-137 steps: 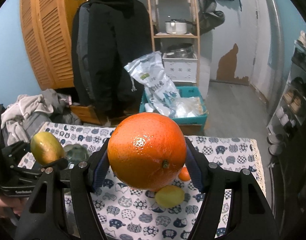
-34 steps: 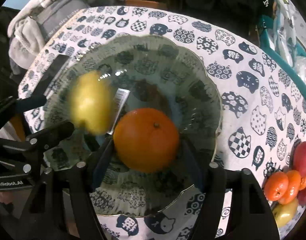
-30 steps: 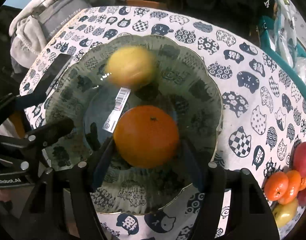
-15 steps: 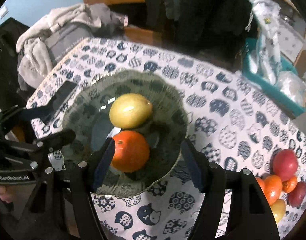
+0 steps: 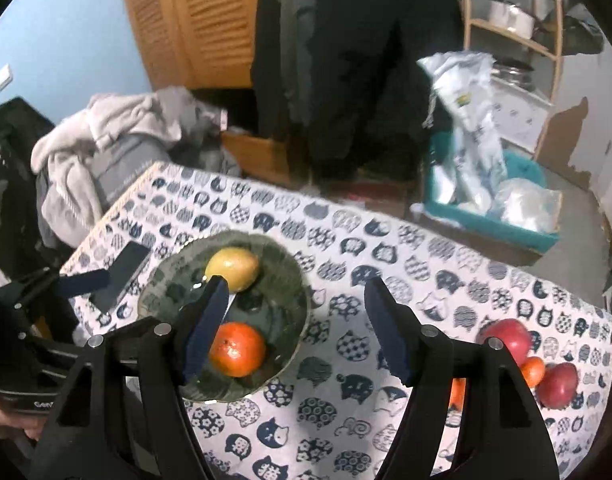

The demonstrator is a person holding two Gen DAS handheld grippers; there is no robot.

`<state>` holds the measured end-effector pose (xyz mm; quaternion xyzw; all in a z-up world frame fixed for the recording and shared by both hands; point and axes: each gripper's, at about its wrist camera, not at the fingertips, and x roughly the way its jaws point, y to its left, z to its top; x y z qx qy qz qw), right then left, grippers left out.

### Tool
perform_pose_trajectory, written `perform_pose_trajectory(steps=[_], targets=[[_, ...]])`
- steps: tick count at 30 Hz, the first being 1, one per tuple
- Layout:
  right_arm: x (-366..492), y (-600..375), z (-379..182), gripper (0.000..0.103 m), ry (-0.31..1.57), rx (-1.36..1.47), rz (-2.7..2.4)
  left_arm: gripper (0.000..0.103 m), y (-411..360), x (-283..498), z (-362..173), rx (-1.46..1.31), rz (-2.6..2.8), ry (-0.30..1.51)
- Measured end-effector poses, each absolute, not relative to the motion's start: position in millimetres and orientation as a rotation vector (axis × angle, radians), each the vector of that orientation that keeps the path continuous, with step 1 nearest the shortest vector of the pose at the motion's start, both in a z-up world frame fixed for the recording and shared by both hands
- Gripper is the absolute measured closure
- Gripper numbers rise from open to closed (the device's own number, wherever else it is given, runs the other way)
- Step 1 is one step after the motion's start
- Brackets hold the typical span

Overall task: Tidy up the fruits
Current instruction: 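Withdraw both open tools from the bowl back toward the fruit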

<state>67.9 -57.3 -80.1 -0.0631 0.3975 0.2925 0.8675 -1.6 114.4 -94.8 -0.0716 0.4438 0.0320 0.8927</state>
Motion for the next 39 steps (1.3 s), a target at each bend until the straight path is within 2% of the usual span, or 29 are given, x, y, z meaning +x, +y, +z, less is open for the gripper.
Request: perform_pose_trajectory(steps=[16, 39], targets=[[56, -143, -39, 0.029, 0.742, -0.069, 0.500, 0.017, 52, 2, -65, -0.095, -0.030, 0.877], [37, -262, -18, 0.023, 0.640, -0.030, 0.305, 0.017, -34, 17, -39, -0.011, -0.131, 0.836]])
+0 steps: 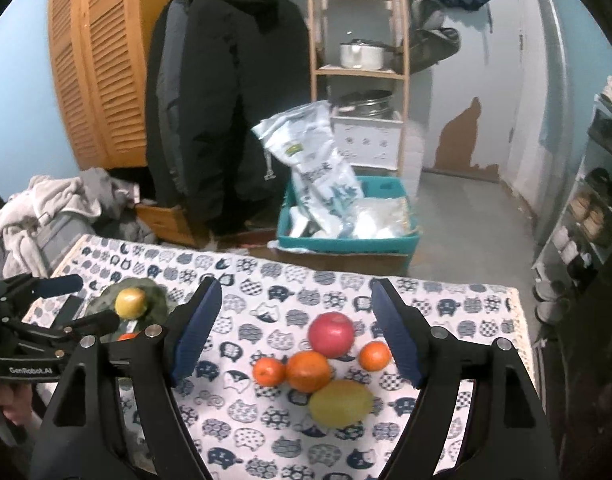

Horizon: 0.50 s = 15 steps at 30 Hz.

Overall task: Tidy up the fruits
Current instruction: 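Withdraw both open tools from the bowl back toward the fruit, then grasp a red apple with the right tool while the left tool reaches toward an orange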

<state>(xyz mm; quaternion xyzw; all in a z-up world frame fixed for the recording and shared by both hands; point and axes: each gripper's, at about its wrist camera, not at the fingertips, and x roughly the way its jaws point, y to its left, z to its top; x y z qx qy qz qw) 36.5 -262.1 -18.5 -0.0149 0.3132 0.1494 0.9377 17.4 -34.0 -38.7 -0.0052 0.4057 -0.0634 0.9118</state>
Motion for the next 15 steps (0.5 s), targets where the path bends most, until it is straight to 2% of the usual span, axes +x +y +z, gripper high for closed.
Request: perform_pose_trajectory(steps=[11, 15], targets=[[38, -304, -24, 0.022, 0.654, 0.011, 0.242, 0.017, -66, 27, -33, 0.019, -0.170, 0.826], [40, -316, -29, 0.018, 0.665, 0.020, 0.217, 0.017, -76, 35, -39, 0.026, -0.177, 0.840]])
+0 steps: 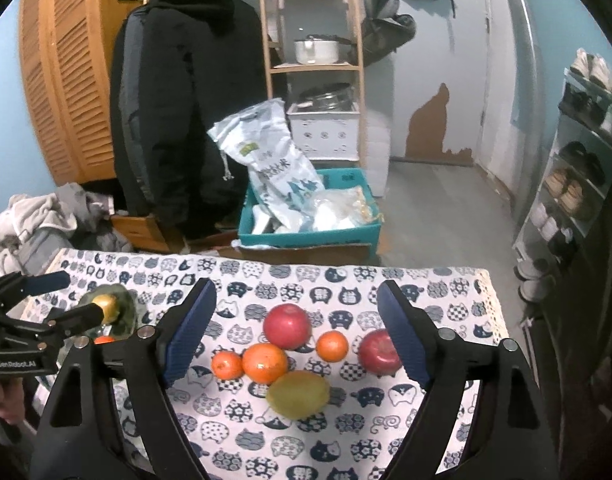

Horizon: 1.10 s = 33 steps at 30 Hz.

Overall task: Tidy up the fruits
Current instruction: 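Grasp a red apple with the right tool while the left tool reaches toward an orange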

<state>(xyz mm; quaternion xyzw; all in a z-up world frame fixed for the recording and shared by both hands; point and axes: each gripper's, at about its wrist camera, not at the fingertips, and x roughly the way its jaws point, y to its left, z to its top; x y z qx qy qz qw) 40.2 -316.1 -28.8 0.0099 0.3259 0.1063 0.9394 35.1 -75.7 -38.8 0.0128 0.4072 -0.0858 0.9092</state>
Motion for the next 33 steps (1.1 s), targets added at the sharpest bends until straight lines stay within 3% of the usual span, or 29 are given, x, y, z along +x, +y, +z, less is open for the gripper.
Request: perform_pose_trajectory(steps=[19, 33], targets=[[78, -358, -76, 0.014, 0.831, 0.056, 0.130, 0.017, -94, 88, -128, -0.007, -0.202, 1.029], [138, -383, -156, 0.014, 1.012, 0.071, 0.061, 0.017, -109, 114, -167, 0.000, -0.199, 1.103]])
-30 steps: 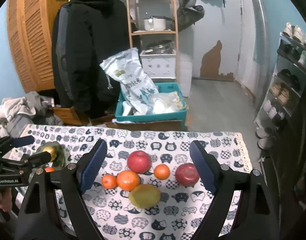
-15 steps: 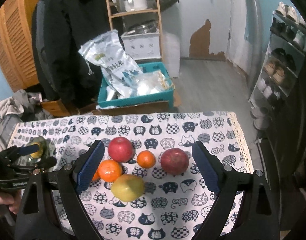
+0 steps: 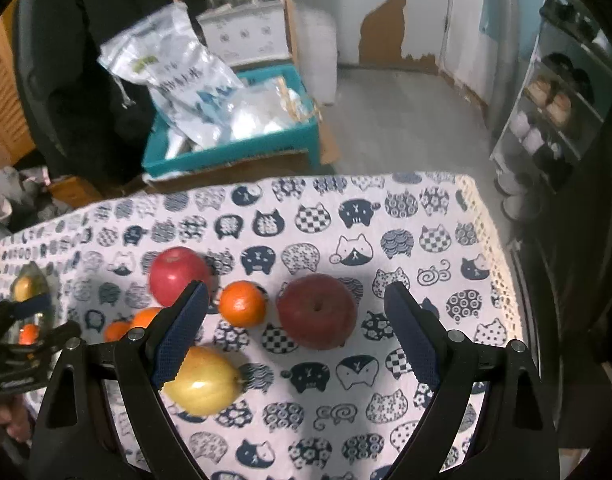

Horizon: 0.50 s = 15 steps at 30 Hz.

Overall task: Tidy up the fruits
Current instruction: 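Grasp a red apple with the right tool while the left tool reaches toward an orange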

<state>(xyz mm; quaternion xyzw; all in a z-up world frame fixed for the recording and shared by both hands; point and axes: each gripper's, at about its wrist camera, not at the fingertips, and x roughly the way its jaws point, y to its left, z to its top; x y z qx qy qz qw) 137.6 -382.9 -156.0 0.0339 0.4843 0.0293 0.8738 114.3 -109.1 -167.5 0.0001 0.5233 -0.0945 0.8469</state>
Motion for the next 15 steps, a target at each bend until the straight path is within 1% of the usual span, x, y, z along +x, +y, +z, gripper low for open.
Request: perform_pose_trajectory(steps=[7, 15], targets=[[159, -393, -204, 0.014, 1.117, 0.079, 0.024, 0.017, -107, 124, -177, -0.008, -0.195, 1.123], [169, -391, -239, 0.014, 1.196, 0.057, 0.015, 0.017, -100, 129, -201, -0.024, -0.198, 1.178]])
